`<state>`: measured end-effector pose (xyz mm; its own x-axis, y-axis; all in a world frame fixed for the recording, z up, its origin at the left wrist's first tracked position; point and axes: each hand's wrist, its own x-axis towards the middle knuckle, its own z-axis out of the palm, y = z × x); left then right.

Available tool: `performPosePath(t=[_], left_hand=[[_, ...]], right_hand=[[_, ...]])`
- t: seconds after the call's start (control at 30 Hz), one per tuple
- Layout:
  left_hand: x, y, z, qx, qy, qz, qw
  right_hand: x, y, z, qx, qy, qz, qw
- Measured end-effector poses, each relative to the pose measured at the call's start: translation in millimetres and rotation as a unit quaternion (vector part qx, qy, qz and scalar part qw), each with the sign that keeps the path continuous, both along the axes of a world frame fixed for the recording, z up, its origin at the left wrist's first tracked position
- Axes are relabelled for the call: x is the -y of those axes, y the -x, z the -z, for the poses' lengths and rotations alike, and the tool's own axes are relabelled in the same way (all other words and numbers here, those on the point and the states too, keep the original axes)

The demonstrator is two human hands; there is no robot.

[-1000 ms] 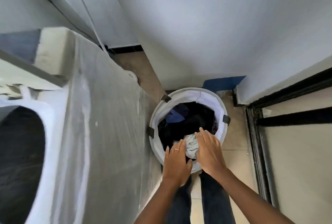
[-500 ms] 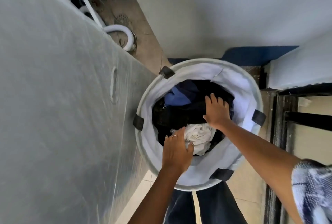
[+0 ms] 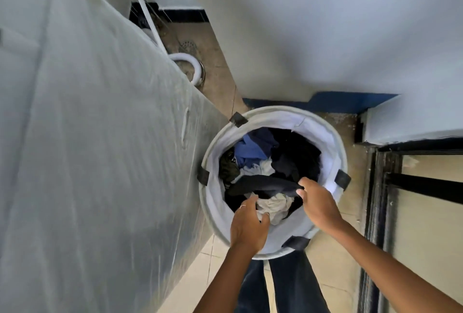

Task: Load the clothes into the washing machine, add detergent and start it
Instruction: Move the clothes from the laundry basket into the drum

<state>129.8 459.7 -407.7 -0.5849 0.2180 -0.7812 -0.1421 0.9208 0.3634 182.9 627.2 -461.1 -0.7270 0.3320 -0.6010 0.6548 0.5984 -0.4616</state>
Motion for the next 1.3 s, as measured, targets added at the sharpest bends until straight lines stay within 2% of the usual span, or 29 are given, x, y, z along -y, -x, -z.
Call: performPosePath(t=[0.3,0.47,0.53,0.6,0.67,0.83,0.93,1.0,1.07,1.13,1.23,1.3], left_hand=[[-13,-6,-77,-0.023,-0.042,-0.021,0.999],[-12,-9,-118,-0.059,-0.099,0.022,0.993],[-12,-11,-131,-0.102,-0.128,0.001,0.987],[-13,-13,-138,-0.138,-0.119,-0.045,0.982],[-12,-17,-148,-0.134,-0.112,-0.088,0.981],[-5,-18,-184,-0.158,-0.116,-0.182,0.964],[2,-7,-211,-0.168,-0.133,-0.241,0.947],[3,4,-239,-0.153,-0.181,-0.270,0.933],[3,13,-277,-0.143,-0.253,-0.291,0.912],[2,20,-319,-0.134,-0.329,-0.317,0.879],[5,35,-378,-0.114,-0.423,-0.359,0.824],[15,52,-404,-0.185,-0.425,-0.374,0.803]], right_hand=[[27,-7,-155,-0.119,0.068,0.069,0.988],[65,-25,-241,-0.160,0.113,0.104,0.975],[69,-27,-268,-0.181,0.114,0.115,0.970],[69,-26,-285,-0.208,0.113,0.117,0.965],[69,-25,-300,-0.226,0.123,0.106,0.961],[54,-27,-307,-0.256,0.196,0.145,0.936],[29,-29,-278,-0.181,0.226,0.177,0.941],[15,-27,-255,-0.115,0.204,0.119,0.965],[13,-21,-233,-0.072,0.172,0.027,0.982],[19,-11,-221,-0.044,0.171,-0.008,0.984],[30,4,-212,-0.051,0.151,0.019,0.987],[33,11,-212,-0.081,0.114,0.055,0.989]])
